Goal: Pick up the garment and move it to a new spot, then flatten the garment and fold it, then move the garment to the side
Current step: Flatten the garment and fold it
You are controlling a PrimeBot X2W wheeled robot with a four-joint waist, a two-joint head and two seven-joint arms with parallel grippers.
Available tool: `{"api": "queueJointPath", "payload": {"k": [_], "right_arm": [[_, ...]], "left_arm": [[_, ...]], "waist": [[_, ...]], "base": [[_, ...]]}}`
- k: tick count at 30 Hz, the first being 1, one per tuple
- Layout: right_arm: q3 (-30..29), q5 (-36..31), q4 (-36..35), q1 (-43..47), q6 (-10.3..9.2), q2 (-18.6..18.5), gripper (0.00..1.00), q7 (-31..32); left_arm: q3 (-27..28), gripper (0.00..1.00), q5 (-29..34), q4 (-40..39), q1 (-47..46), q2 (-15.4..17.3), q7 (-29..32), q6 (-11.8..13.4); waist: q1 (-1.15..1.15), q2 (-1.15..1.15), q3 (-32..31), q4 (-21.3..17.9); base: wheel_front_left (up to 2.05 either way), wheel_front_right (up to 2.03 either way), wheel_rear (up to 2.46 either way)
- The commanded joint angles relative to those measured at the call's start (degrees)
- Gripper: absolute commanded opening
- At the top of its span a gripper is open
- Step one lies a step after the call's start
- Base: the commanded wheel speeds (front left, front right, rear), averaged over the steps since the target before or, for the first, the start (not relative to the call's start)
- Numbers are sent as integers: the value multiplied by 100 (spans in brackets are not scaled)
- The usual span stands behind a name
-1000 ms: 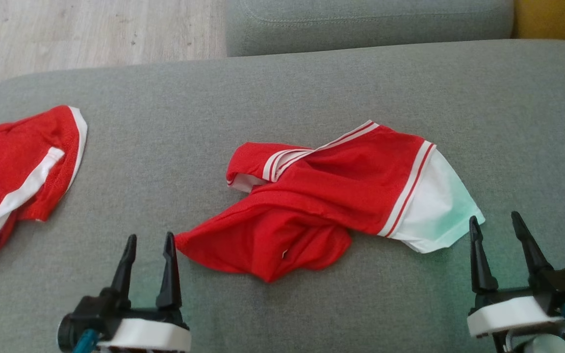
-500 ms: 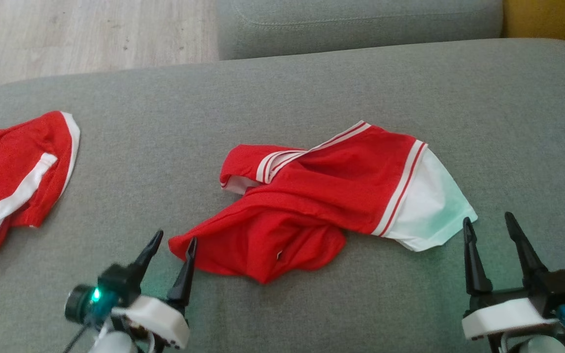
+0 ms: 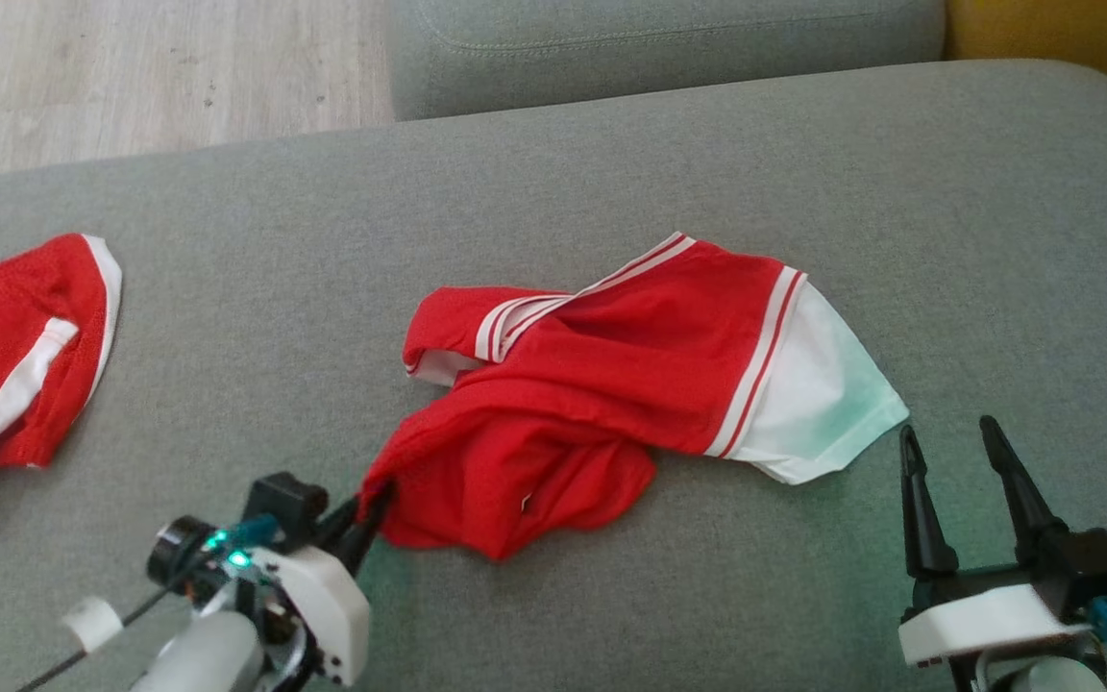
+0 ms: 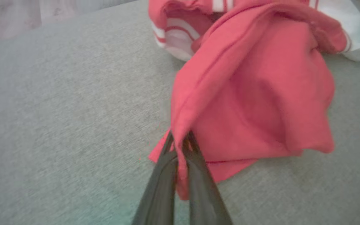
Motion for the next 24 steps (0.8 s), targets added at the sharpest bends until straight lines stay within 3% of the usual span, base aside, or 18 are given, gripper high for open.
{"api": "queueJointPath", "payload": {"k": [1,15,18,24], "right_arm": [[139,41,-189,-128,39,-37,100,-78],[61,112,-191,21,39,-37,100,-79],[106,83,-149,-16,39,-37,100,-79],[142,87,-26,-76,39,-37,100,-79]], "left_arm": [[66,0,-18,-250,-241,213,-32,10],[-869,0,489,-3343,652,593,880,383],[-1102,0,397,-3450,738,547,1078,294],[-1519,0,184,-2932,874,292,1138,161]], "waist": [[0,0,-6,-5],[0,0,22,463],[0,0,44,519],[0,0,29,496]], "base": [[0,0,0],[0,0,0],[0,0,0],[0,0,0]]}}
